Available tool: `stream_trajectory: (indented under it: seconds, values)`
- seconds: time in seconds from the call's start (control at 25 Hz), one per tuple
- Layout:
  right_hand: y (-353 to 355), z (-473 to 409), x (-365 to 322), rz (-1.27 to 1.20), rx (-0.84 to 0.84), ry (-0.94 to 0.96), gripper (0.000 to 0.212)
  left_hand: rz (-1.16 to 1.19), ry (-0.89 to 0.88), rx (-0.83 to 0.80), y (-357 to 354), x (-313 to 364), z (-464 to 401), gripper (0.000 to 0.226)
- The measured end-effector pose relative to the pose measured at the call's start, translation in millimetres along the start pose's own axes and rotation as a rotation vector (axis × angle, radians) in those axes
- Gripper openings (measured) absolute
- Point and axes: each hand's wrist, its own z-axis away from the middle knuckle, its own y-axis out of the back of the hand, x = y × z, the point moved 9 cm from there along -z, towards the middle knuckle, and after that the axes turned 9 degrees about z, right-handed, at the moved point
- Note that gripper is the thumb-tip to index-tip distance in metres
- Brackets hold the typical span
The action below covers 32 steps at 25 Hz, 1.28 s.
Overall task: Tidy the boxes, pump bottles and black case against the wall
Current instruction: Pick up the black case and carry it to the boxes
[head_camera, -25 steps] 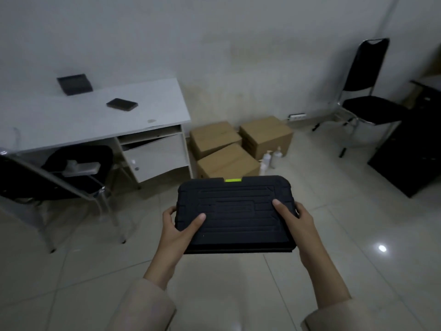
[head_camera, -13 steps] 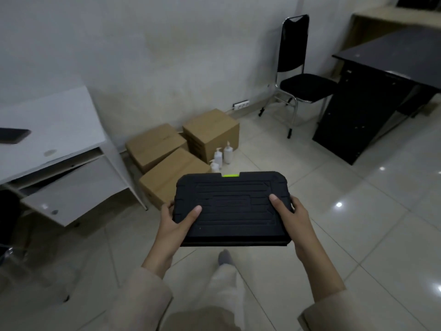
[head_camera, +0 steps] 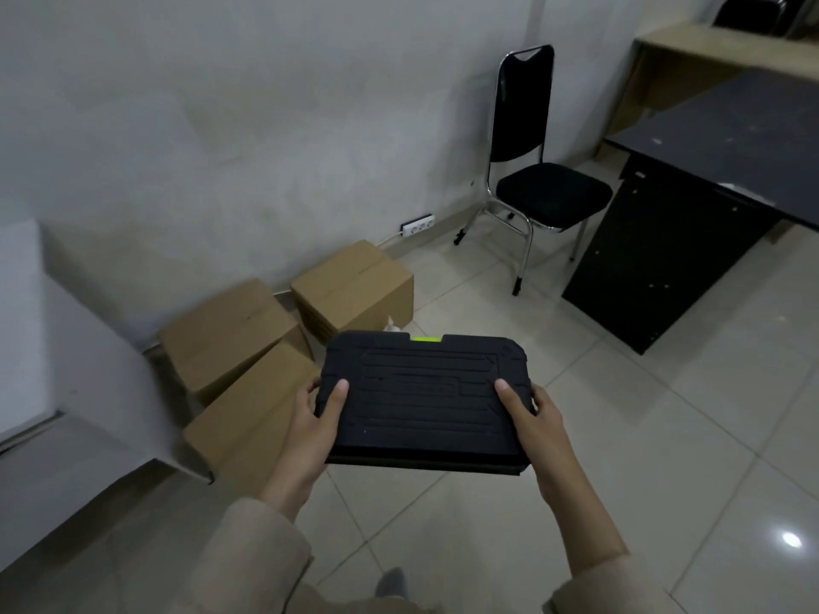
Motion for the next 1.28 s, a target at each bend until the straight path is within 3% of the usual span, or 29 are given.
stream_trajectory:
  seconds: [0.32,0.64,0.84,1.08,1.28]
  values:
    - [18,-157,-27,0.072,-0.063,-0.028,0.053,-0.072,0.024,0.06,-90,12,-111,0.053]
    - [41,-317,-66,0.268,-0.218,-0.03,0.056,0.043,0.132,0.214,-181,1,-188,0.052]
    - [19,-400,-66,0.363,-0.294,-0.085,0.054,0.067,0.208,0.282,-204,-4,-252,0.052]
    - [-26,-499,-22,0.418,-0.34,-0.188,0.056,0.053,0.323,0.319,-217,-38,-351,0.053]
    - [-67,-597,82,0.491,-0.397,-0.297,0.057,0.054,0.449,0.366,-224,-134,-441,0.06]
